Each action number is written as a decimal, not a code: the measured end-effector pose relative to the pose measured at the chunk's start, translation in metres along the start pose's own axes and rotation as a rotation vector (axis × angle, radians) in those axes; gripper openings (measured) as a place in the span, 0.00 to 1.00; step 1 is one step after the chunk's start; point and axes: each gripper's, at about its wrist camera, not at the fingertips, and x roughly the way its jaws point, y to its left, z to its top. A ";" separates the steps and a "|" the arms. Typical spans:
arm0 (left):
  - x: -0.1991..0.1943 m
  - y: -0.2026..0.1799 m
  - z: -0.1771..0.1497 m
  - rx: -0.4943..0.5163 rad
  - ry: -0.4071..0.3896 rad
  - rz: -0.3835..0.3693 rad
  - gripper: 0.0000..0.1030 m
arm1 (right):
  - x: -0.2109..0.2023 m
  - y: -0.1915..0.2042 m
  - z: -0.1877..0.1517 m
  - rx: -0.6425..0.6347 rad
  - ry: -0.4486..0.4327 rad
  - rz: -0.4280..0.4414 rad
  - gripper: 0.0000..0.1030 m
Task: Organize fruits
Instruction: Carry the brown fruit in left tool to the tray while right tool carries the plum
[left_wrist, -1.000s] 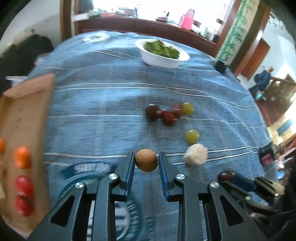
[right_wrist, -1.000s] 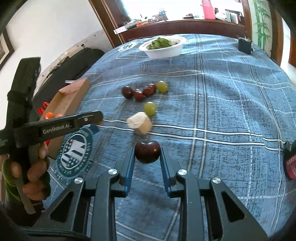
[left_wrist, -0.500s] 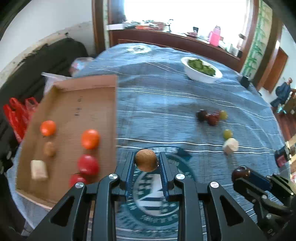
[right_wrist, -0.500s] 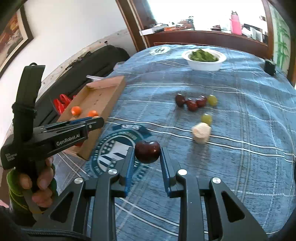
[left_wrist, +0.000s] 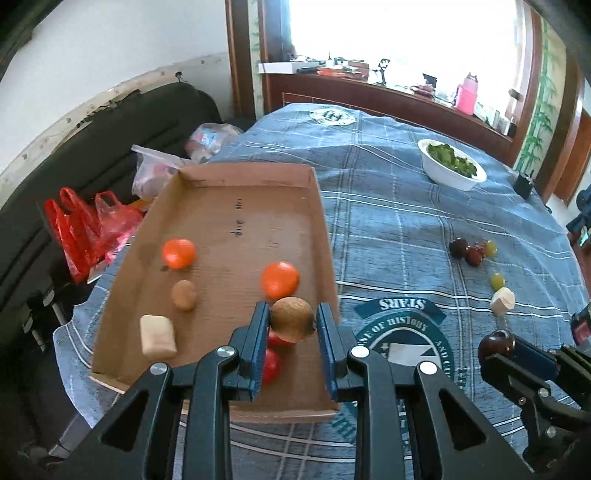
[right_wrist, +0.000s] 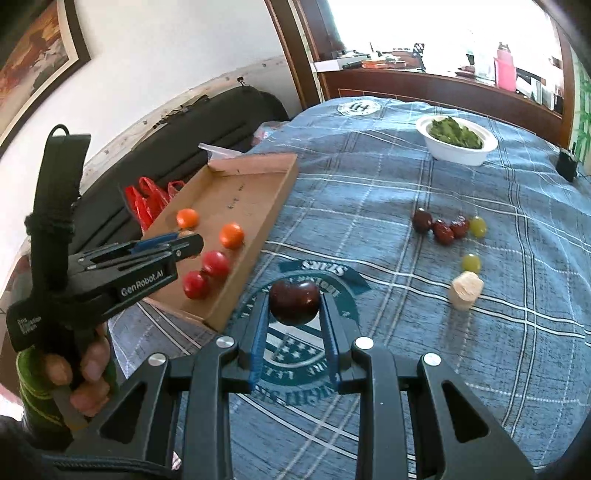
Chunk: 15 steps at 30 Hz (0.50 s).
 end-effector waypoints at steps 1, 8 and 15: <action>0.000 0.003 0.000 -0.004 -0.003 0.005 0.24 | 0.001 0.003 0.002 0.001 -0.003 0.006 0.29; -0.001 0.018 0.001 -0.024 -0.010 0.026 0.24 | 0.004 0.018 0.013 -0.014 -0.013 0.024 0.29; 0.001 0.028 0.002 -0.038 -0.011 0.043 0.24 | 0.012 0.028 0.019 -0.025 -0.012 0.041 0.29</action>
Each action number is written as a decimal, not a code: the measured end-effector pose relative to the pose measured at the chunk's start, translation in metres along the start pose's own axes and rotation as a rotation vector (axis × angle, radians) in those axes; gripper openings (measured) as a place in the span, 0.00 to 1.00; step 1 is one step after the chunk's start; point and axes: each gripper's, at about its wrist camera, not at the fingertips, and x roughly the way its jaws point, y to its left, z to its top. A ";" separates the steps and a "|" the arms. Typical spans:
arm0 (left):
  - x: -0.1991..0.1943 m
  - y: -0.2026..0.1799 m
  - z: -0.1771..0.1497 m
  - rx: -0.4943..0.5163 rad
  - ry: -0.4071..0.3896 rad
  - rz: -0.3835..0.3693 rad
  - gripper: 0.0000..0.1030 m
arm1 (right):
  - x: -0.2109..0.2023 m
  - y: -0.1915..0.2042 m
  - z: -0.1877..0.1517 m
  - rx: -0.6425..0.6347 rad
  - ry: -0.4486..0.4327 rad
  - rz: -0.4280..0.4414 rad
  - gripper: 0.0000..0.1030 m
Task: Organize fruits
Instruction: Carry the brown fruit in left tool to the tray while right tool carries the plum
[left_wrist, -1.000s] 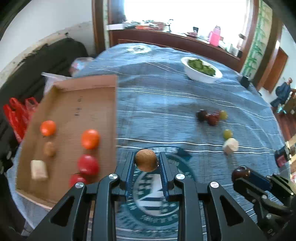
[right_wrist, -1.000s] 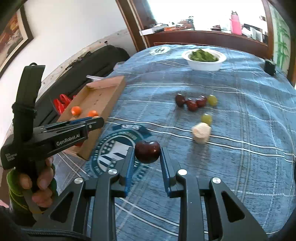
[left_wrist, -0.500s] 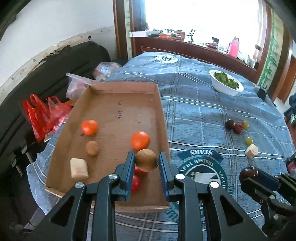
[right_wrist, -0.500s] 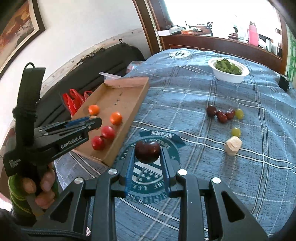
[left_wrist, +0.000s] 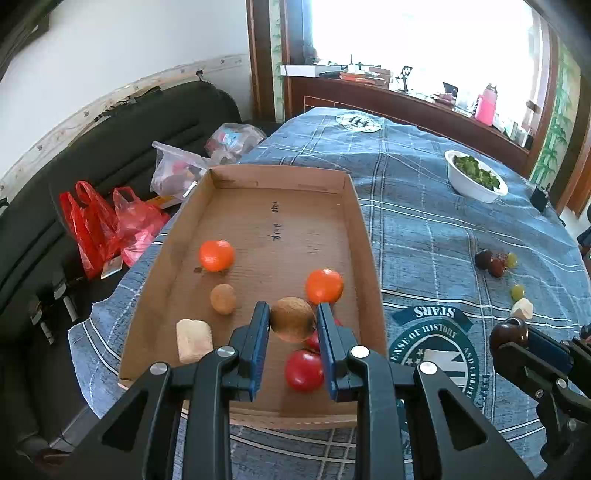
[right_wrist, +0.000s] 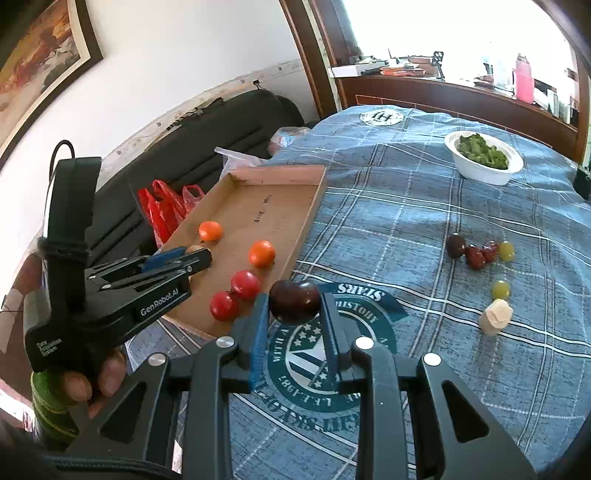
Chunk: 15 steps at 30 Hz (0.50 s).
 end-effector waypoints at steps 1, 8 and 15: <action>0.000 0.002 0.000 -0.001 0.000 0.002 0.24 | 0.002 0.001 0.001 -0.002 0.001 0.003 0.29; 0.004 0.010 0.003 -0.010 0.002 0.021 0.24 | 0.011 0.007 0.009 -0.008 0.004 0.019 0.29; 0.010 0.019 0.007 -0.023 0.008 0.024 0.24 | 0.023 0.011 0.015 -0.015 0.011 0.035 0.29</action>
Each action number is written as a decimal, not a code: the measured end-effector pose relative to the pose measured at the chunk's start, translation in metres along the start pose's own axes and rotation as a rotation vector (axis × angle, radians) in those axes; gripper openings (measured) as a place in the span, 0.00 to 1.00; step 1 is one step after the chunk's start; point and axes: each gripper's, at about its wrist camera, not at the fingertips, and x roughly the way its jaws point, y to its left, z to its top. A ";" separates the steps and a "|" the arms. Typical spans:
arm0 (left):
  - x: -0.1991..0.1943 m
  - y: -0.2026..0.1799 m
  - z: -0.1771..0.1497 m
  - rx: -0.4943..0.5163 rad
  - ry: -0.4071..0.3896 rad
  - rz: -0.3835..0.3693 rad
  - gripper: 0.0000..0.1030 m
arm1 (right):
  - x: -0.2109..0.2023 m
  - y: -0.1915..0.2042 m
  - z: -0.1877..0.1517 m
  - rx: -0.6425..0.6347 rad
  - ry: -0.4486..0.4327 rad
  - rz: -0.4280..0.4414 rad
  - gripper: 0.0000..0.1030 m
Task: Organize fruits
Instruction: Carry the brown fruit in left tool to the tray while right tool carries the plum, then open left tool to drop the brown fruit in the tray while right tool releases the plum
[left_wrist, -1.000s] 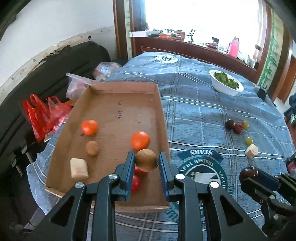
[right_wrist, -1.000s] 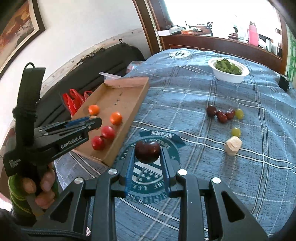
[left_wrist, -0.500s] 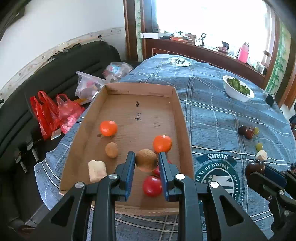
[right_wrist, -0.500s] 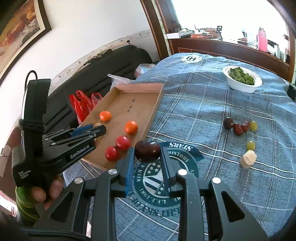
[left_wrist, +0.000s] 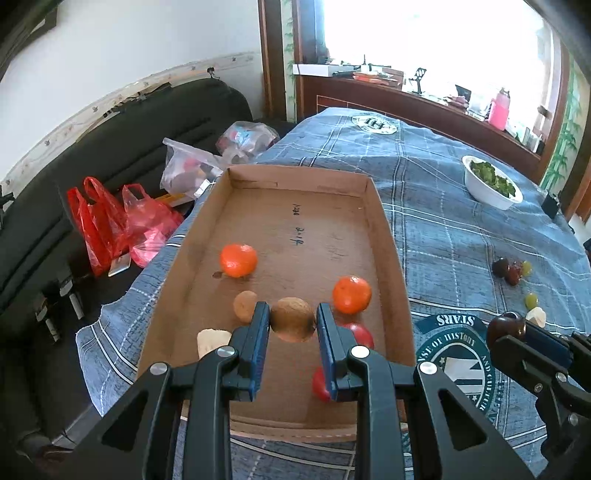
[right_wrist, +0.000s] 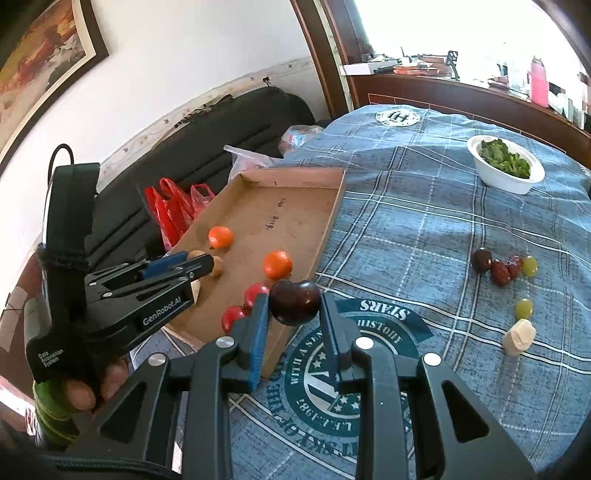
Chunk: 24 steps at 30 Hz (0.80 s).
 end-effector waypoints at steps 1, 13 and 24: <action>0.001 0.002 0.001 -0.003 0.003 -0.002 0.24 | 0.002 0.000 0.002 -0.001 0.002 0.004 0.29; 0.014 0.019 0.015 -0.016 0.010 0.043 0.24 | 0.039 0.001 0.026 0.003 0.022 0.032 0.29; 0.055 0.037 0.049 -0.059 0.053 0.066 0.24 | 0.096 0.011 0.056 -0.027 0.070 0.050 0.29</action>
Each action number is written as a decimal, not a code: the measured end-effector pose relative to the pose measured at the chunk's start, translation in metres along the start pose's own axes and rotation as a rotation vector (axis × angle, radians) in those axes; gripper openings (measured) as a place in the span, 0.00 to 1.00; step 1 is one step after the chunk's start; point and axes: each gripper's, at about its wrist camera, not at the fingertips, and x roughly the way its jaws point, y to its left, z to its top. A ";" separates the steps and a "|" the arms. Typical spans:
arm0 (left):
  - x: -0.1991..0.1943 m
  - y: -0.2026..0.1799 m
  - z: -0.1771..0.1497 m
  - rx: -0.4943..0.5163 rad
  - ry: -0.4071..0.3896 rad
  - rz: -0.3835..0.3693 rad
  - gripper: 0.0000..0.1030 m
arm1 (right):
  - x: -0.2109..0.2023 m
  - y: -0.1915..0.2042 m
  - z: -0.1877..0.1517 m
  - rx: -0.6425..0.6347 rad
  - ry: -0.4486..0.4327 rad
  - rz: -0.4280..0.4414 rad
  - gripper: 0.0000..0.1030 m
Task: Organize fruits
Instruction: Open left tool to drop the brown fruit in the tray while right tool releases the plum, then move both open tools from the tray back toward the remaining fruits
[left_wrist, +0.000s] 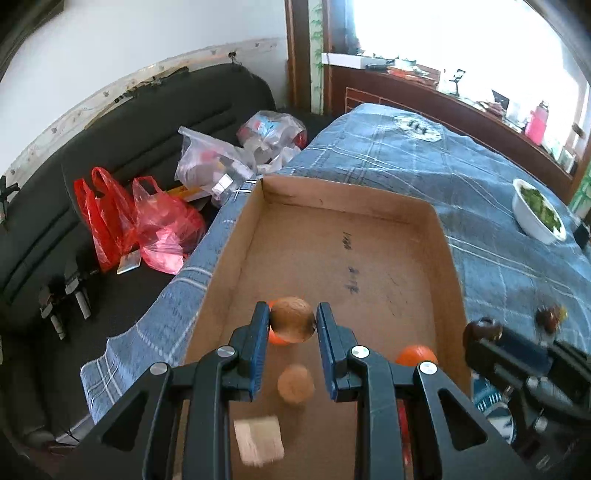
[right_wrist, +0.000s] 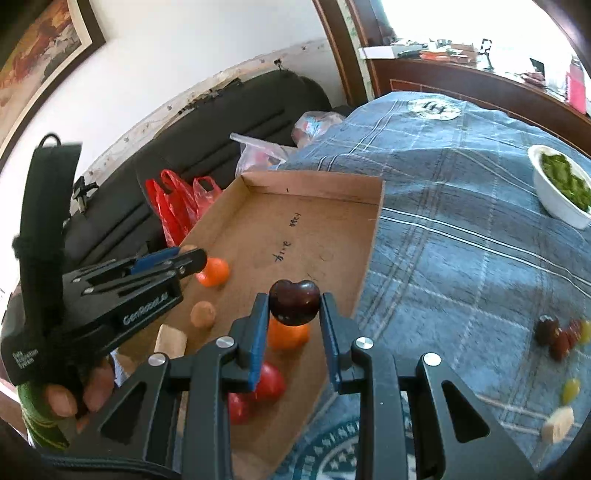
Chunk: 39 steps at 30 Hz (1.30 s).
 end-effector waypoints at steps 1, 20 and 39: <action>0.004 0.000 0.003 -0.002 0.003 0.004 0.24 | 0.004 0.001 0.001 -0.004 0.003 -0.002 0.29; 0.059 -0.006 0.018 0.025 0.139 0.088 0.26 | 0.072 0.010 0.011 -0.081 0.132 -0.070 0.30; 0.018 0.002 0.011 -0.048 0.077 0.071 0.60 | 0.024 0.009 0.005 -0.067 0.043 -0.060 0.45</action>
